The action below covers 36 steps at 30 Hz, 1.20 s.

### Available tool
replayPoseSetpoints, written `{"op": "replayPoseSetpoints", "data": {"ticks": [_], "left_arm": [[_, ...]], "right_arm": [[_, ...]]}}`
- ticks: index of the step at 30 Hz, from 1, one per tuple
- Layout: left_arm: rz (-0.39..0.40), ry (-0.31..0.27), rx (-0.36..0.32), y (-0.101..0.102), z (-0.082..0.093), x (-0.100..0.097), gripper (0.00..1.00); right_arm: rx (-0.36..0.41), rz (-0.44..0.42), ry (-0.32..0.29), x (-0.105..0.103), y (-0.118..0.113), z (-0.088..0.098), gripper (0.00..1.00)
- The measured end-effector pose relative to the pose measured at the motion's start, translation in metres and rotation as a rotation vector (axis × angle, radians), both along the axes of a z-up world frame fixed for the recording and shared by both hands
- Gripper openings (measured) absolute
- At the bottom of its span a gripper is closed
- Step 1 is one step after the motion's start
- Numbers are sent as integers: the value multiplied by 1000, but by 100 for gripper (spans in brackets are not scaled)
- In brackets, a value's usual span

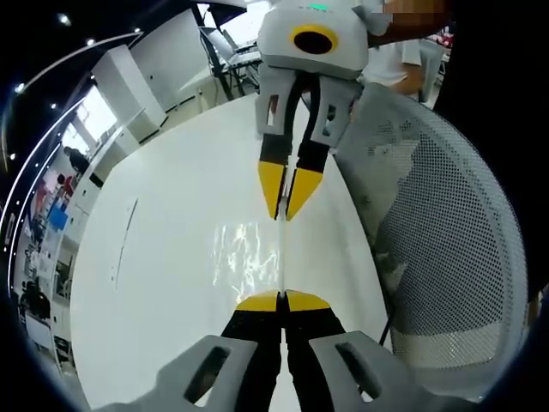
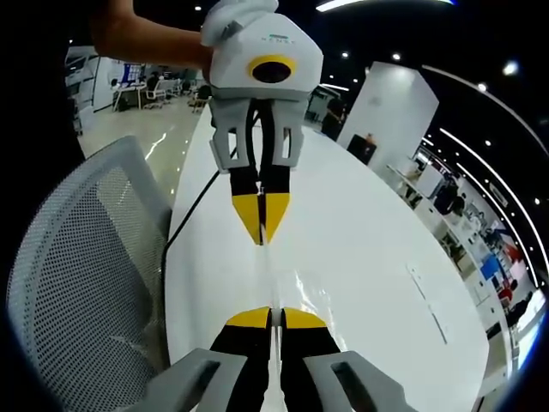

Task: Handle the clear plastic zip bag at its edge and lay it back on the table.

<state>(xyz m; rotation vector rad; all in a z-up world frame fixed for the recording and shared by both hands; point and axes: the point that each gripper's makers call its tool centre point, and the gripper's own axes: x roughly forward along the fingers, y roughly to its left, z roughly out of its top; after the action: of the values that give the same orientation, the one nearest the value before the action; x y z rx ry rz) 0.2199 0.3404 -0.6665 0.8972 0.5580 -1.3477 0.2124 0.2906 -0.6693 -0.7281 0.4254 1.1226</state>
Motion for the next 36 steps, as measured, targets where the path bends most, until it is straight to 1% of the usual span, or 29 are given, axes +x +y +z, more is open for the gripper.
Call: {"op": "replayPoseSetpoints", "data": {"ticks": [29, 36], "left_arm": [[0, 4, 3, -1, -2, -2, 0], [6, 6, 7, 1, -2, -3, 0]], "right_arm": [[4, -16, 7, -1, -5, -3, 0], [9, -13, 9, -1, -3, -4, 0]]}}
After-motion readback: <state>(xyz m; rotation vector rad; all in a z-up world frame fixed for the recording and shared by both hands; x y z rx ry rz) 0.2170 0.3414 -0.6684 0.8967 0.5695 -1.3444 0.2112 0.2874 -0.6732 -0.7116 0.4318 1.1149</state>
